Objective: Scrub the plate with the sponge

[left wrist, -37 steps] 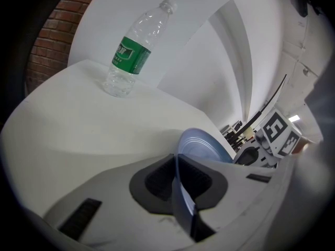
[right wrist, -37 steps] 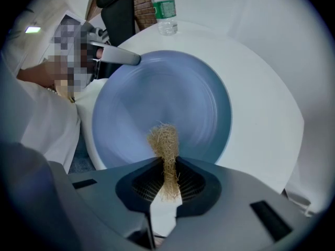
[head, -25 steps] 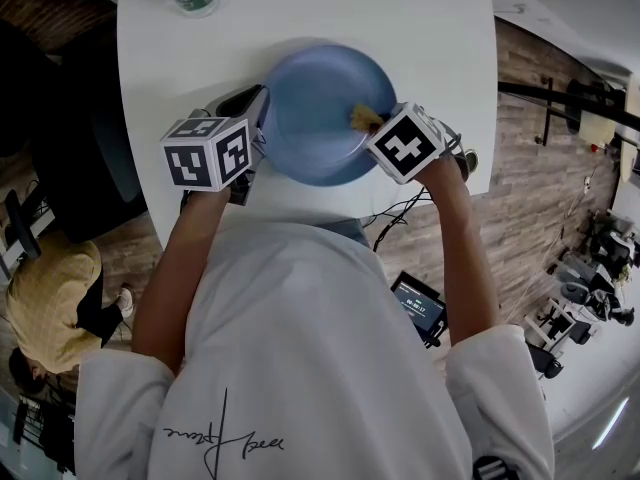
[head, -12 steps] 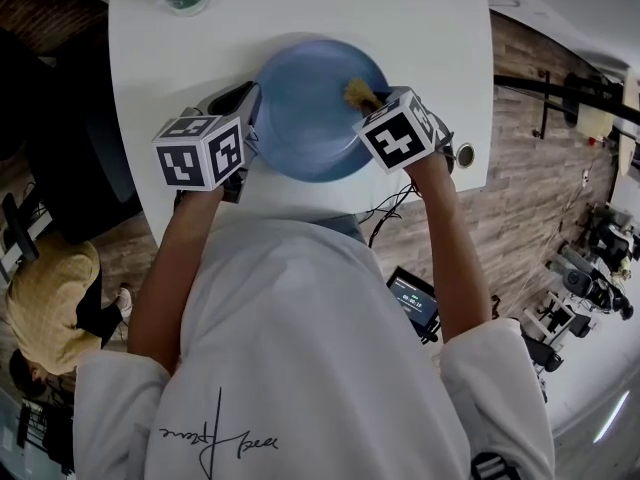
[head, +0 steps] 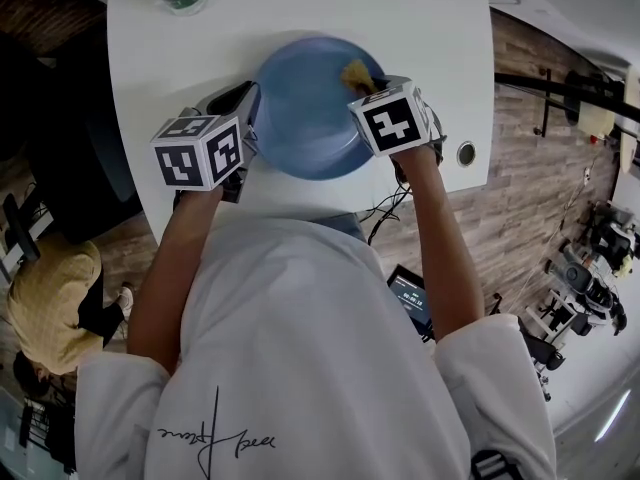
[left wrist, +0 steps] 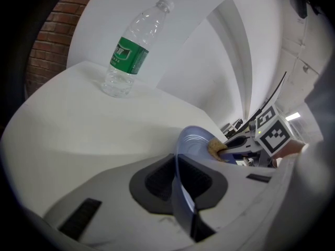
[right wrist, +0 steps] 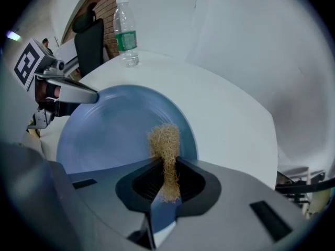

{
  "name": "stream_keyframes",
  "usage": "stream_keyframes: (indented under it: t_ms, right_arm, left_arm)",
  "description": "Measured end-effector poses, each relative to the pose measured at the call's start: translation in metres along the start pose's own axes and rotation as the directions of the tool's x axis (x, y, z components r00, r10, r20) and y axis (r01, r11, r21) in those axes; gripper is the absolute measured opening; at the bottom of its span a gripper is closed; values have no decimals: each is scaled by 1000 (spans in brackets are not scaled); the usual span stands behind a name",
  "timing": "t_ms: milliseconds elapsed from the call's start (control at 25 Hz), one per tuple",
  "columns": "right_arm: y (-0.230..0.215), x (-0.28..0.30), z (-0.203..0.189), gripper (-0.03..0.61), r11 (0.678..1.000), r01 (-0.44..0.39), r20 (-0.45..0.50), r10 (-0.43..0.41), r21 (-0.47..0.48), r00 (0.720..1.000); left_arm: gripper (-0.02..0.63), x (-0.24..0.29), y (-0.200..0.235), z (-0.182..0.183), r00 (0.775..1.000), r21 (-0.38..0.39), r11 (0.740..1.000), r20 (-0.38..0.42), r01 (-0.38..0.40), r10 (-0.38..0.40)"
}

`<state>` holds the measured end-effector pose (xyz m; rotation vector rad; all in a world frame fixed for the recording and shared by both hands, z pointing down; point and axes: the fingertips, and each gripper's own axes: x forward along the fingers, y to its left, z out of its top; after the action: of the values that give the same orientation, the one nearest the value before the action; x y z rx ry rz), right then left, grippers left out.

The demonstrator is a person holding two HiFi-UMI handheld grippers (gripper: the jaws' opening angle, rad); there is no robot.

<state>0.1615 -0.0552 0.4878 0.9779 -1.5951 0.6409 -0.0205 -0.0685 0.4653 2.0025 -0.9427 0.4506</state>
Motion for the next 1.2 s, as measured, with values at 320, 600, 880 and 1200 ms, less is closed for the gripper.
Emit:
stream_keyframes:
  t_ms: [320, 600, 880, 1200]
  right_arm:
    - [-8, -1, 6, 40, 998, 23, 6, -24, 63, 1000]
    - [1, 5, 21, 40, 999, 54, 61, -54, -6, 997]
    - [12, 7, 33, 40, 996, 34, 90, -26, -87, 996]
    - [34, 5, 36, 40, 977, -21, 108, 45, -214, 993]
  left_arm:
    - [17, 0, 0, 0, 1000, 5, 1000, -2, -5, 5]
    - [17, 0, 0, 0, 1000, 7, 1000, 4, -9, 9]
    - [17, 1, 0, 1, 1000, 9, 1000, 5, -14, 14]
    - [17, 1, 2, 4, 1000, 12, 1000, 8, -20, 20]
